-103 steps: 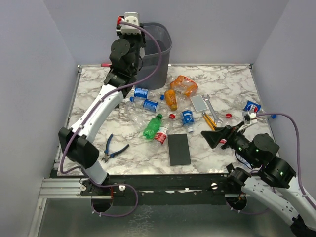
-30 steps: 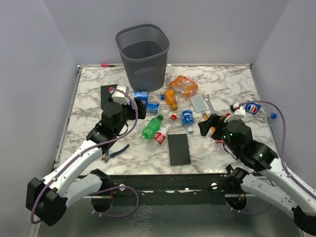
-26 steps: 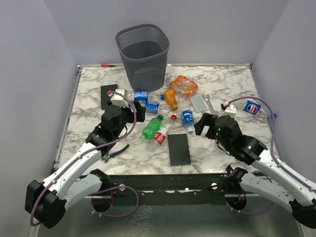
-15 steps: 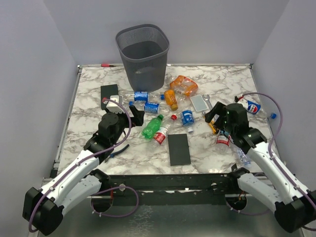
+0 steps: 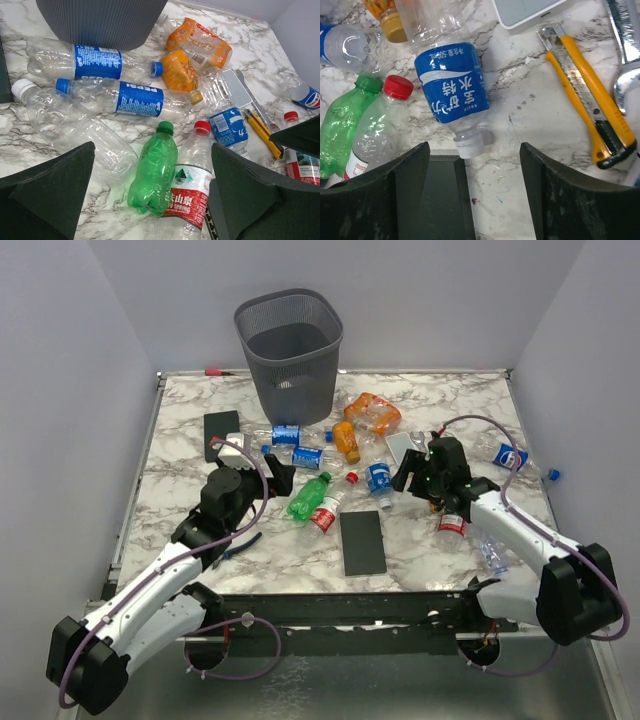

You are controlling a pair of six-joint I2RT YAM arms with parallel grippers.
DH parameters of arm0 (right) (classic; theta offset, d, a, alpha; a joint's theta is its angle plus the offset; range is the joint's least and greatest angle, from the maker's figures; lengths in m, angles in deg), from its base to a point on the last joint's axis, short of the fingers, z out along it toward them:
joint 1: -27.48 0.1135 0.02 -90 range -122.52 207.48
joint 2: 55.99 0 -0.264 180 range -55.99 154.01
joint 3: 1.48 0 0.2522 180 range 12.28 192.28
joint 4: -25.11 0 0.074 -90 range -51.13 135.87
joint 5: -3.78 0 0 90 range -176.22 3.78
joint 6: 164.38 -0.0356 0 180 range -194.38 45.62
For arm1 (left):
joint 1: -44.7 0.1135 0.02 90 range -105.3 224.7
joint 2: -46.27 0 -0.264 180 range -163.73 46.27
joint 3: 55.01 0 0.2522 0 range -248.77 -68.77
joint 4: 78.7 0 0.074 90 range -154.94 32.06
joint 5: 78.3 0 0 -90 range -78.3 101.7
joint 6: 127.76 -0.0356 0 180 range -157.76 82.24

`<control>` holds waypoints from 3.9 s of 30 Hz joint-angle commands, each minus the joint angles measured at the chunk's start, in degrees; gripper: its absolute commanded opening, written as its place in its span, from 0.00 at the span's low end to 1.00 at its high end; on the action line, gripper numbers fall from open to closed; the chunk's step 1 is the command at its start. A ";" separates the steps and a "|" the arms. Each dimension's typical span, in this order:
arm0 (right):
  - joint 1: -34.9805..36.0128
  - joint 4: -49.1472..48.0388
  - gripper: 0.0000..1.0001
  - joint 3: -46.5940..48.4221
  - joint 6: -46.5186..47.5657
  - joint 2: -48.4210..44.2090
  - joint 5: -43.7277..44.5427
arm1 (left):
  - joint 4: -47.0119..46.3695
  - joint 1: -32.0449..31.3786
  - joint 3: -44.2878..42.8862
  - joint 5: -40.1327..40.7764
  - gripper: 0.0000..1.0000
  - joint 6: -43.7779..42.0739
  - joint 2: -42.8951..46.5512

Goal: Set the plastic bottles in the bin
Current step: Pick up the plastic bottle at the center of the board.

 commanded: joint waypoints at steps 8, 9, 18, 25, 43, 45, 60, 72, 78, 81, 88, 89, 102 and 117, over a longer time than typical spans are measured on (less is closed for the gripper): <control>3.75 -4.57 0.68 1.14 6.87 9.95 -5.14 | -1.38 -0.49 0.37 -2.50 0.99 0.10 -1.46; 3.82 -4.69 0.66 0.79 6.82 10.10 -5.19 | -1.44 -0.49 0.38 -2.62 0.99 0.10 -1.53; 5.13 -5.24 0.65 -0.31 7.74 12.33 -6.91 | -1.92 -0.67 0.46 -3.24 0.99 0.36 -2.08; 5.35 -6.53 0.58 -0.23 7.83 15.16 -6.47 | -1.86 -0.74 0.55 -3.16 0.99 0.28 -1.91; 5.33 -9.89 0.37 0.79 8.86 19.99 -6.94 | -1.96 -0.75 0.51 -2.90 0.99 0.20 -2.30; 5.42 -9.51 0.31 0.65 8.72 19.19 -7.14 | -1.94 -0.75 0.53 -2.90 0.99 0.24 -2.34; 5.95 18.38 0.01 6.30 7.66 -11.89 -14.67 | -4.30 -0.95 -0.11 -3.34 0.99 -2.80 -1.91; 5.90 28.44 0.01 10.37 9.99 -17.14 -35.84 | -7.04 -21.95 -1.52 -12.67 0.99 -58.54 -0.86; 5.97 33.48 0.01 12.27 13.01 -14.90 -40.08 | -3.47 -31.40 -3.04 1.26 0.99 -85.04 -4.50; 5.96 34.42 0.01 13.56 13.64 -15.08 -40.81 | -2.94 -31.60 -5.52 2.86 0.99 -91.09 -6.80; 6.12 34.70 0.01 13.49 14.17 -14.78 -41.67 | -2.34 -31.84 -12.59 3.72 0.99 -100.82 -12.01; 6.15 34.52 0.00 13.29 13.96 -14.79 -42.25 | -1.54 -31.86 -13.62 3.51 0.99 -101.90 -12.74; 7.37 33.93 0.01 15.29 14.03 -16.36 -46.28 | 1.99 -31.97 -19.38 1.81 0.98 -110.35 -22.14; 7.42 29.42 0.01 17.64 12.59 -16.85 -53.77 | 2.12 -32.79 -19.93 -0.36 0.84 -110.02 -21.48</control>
